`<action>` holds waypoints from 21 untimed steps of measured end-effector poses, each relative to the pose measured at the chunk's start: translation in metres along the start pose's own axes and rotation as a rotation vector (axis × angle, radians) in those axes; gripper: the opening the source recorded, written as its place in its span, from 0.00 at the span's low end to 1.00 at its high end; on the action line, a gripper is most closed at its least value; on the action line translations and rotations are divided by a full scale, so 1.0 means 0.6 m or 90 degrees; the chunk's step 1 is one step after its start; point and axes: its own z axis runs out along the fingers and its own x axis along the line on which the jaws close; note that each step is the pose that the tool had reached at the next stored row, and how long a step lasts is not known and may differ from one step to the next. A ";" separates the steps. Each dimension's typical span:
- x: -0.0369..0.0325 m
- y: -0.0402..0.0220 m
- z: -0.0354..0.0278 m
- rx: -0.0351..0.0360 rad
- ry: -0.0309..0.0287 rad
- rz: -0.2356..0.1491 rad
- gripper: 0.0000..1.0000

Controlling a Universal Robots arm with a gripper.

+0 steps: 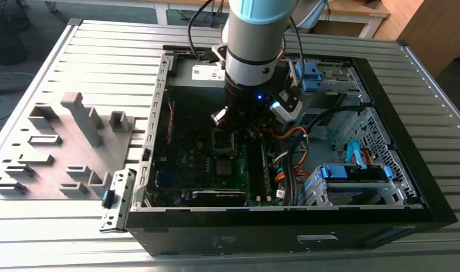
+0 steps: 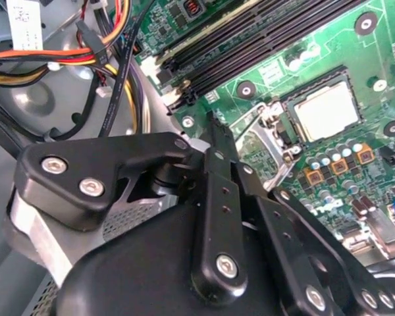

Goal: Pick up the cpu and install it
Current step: 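Close the cpu cover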

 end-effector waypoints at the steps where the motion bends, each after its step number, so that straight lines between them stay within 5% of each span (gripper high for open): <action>1: 0.001 -0.001 -0.001 0.0002 -0.0004 0.000 0.12; 21: 0.018 -0.026 -0.016 0.0021 -0.0061 -0.009 0.12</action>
